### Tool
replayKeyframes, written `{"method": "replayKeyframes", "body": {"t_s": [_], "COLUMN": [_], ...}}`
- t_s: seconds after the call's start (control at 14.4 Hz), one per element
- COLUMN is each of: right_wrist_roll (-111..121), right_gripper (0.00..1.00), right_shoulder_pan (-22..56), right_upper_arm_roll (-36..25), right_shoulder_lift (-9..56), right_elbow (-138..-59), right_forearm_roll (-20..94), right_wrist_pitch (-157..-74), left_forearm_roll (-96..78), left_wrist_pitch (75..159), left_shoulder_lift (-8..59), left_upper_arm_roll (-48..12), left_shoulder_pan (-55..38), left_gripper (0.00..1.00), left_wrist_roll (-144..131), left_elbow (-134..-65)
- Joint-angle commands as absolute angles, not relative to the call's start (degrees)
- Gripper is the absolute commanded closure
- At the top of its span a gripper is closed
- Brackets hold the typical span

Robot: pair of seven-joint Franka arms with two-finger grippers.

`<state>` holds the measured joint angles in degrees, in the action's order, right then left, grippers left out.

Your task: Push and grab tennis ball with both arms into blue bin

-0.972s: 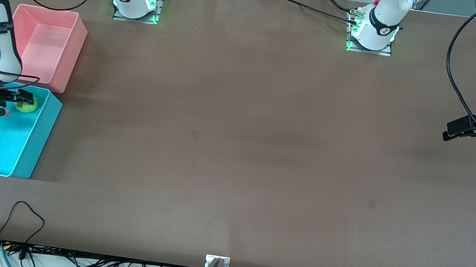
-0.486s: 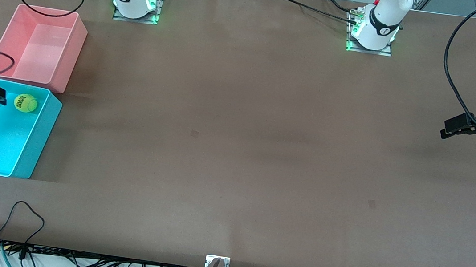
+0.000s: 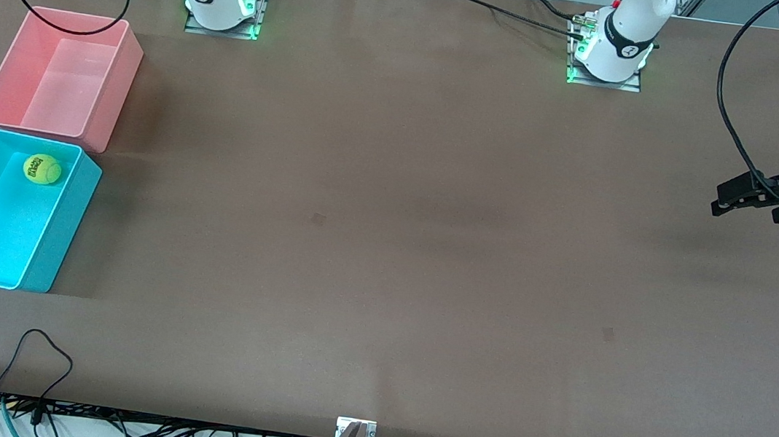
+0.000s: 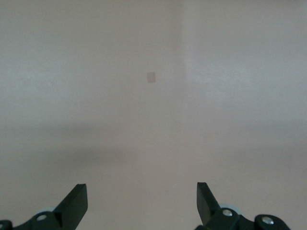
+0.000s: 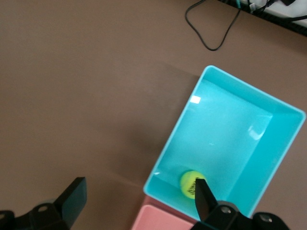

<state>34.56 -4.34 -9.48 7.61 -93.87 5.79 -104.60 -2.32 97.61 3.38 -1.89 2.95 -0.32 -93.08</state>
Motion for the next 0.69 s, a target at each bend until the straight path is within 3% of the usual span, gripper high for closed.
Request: {"method": "replayKeyframes", "body": {"t_s": [0.0,0.21,0.35,0.62], "right_wrist_roll": [24.5,17.1,12.2,10.6], "right_gripper": [0.00,0.00,0.00,0.00], "right_shoulder_pan": [-4.5,-1.1,-1.2,-1.3], "right_upper_arm_roll": [-6.0,-4.8,-1.2,-0.6], "right_shoulder_lift": [5.5,4.3,3.6,3.5], "right_elbow": [-93.7,-93.5,-92.7,-92.5], "right_forearm_roll": [6.4,1.1,-0.3,-1.3], "right_wrist_pitch": [-100.3,-97.7,-95.5,-95.3], "left_forearm_roll": [-3.0,-3.0,-3.0,-3.0], "left_wrist_pitch": [98.5,98.5,98.6,98.5], "left_shoulder_lift": [1.8,1.8,1.8,1.8], "left_upper_arm_roll": [-2.2,-2.2,-2.2,-2.2], "left_shoulder_pan": [3.3,3.4,3.4,3.4], "left_gripper": [0.00,0.00,0.00,0.00], "left_wrist_roll": [0.9,0.9,0.9,0.9], "left_elbow": [-94.8,-94.7,-94.7,-94.7]}}
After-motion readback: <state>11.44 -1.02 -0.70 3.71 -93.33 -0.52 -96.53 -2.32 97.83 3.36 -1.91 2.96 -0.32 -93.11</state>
